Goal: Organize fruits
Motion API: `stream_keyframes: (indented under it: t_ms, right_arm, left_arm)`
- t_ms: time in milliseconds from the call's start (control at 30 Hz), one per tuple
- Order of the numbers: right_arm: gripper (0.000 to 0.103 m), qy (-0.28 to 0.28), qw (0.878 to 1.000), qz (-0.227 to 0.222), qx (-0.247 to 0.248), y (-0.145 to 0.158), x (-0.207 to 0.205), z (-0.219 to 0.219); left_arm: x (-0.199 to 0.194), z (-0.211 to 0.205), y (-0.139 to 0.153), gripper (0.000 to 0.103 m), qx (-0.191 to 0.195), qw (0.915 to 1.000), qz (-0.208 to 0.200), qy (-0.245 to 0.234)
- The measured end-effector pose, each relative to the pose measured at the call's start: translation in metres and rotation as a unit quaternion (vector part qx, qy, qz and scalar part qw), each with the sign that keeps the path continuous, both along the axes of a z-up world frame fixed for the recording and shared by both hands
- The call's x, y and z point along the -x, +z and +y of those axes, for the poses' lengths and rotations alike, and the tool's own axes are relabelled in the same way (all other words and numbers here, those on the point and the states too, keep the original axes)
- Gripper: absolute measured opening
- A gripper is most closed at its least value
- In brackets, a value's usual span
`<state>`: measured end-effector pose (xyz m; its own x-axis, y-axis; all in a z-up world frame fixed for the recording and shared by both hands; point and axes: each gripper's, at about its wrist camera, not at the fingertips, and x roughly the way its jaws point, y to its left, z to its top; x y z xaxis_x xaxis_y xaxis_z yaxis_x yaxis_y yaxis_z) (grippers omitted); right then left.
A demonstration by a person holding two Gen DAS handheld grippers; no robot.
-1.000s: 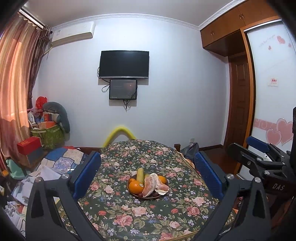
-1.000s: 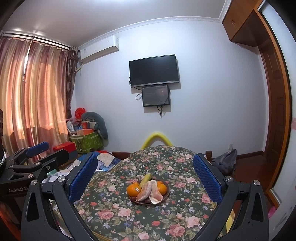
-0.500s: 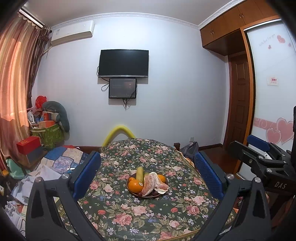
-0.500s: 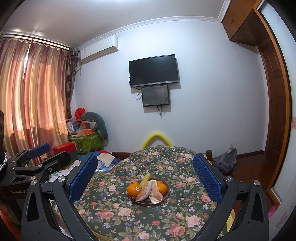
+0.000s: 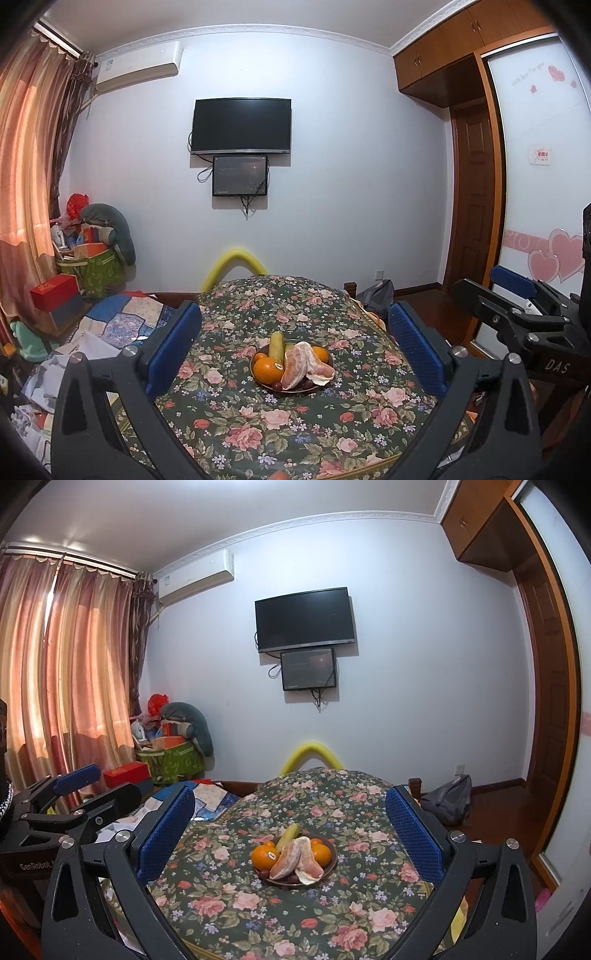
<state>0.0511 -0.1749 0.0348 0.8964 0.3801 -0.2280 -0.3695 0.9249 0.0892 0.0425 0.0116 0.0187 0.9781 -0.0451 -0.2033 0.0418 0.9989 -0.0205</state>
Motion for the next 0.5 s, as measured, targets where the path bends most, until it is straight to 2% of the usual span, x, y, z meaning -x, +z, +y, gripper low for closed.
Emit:
stream_keyframes:
  t_ms: [500]
  right_arm:
    - [0.103,0.001,1.000,0.003,0.003,-0.0014,-0.0033,-0.0001]
  left_arm:
    - [-0.0004,-0.0007,0.0020,0.103,0.003,1.0000,0.002,-0.005]
